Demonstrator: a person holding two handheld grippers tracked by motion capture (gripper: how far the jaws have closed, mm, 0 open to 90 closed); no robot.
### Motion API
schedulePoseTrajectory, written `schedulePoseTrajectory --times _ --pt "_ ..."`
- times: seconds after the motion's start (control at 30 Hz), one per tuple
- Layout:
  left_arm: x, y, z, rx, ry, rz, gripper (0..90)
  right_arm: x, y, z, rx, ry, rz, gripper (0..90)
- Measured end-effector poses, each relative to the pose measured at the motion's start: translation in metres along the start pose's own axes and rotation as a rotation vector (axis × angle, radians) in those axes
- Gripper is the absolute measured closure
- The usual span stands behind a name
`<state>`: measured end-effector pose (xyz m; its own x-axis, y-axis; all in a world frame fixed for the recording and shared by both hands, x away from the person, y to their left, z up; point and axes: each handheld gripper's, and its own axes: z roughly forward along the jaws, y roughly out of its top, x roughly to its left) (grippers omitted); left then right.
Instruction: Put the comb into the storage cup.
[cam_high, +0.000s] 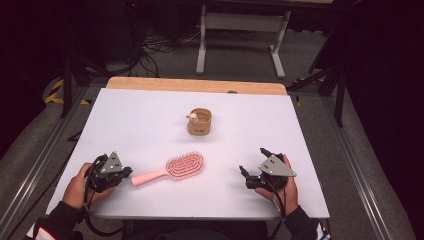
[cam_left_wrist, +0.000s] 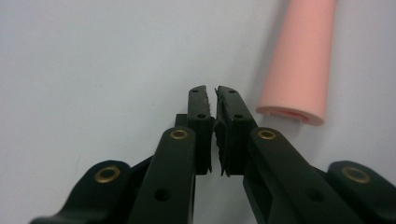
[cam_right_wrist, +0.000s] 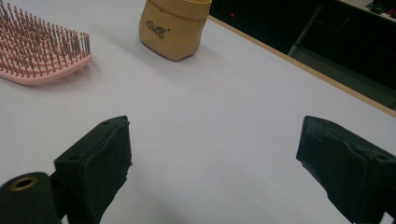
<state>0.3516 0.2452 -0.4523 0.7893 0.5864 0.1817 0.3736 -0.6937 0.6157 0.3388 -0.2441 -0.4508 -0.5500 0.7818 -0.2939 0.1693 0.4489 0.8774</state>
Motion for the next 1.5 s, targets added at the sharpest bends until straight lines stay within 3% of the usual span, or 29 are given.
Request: schedulePoseTrajectory --times 0.23,0.37,0.5,0.53,0.63,0.73,0.9,1.17,1.27,1.3,1.33,1.5 --pt "0.004 0.003 -0.008 -0.081 -0.03 -0.029 74.8 0.0 -0.001 0.001 0.002 0.01 0.002 10.1" --pt "0.003 0.005 -0.008 -0.09 -0.037 -0.025 68.0 0.001 0.0 0.002 0.001 0.011 0.001 9.9" --pt "0.001 0.01 -0.008 -0.101 -0.074 -0.023 62.1 0.001 -0.001 0.002 0.001 0.012 0.001 9.8" --pt "0.0 0.013 -0.008 -0.102 -0.089 -0.017 56.1 0.001 -0.001 0.003 0.005 0.015 0.004 9.8" --pt "-0.002 0.018 -0.008 -0.102 -0.087 -0.015 49.8 0.001 -0.001 0.003 0.009 0.018 0.005 9.8" --pt "-0.004 0.026 -0.006 -0.101 -0.074 -0.021 30.6 0.001 -0.001 0.004 0.011 0.018 0.003 9.8" --pt "-0.01 0.041 0.003 -0.092 -0.072 -0.001 16.8 0.001 -0.001 0.004 0.012 0.019 0.003 9.8" --pt "-0.018 0.056 0.017 -0.041 -0.099 0.036 14.0 0.001 -0.001 0.004 0.014 0.023 0.005 9.8" --pt "-0.022 0.067 0.025 0.007 -0.133 0.077 17.0 0.0 -0.002 0.004 0.014 0.009 0.015 9.7" --pt "-0.022 0.067 0.025 0.007 -0.133 0.077 19.1 0.0 -0.002 0.004 0.013 0.005 0.017 9.6" --pt "-0.021 0.072 0.029 0.019 -0.174 0.083 19.4 -0.001 -0.002 0.004 0.01 0.005 0.023 9.6" --pt "-0.017 0.081 0.039 0.089 -0.196 0.079 19.4 -0.004 -0.002 0.003 0.006 -0.017 0.04 9.7"
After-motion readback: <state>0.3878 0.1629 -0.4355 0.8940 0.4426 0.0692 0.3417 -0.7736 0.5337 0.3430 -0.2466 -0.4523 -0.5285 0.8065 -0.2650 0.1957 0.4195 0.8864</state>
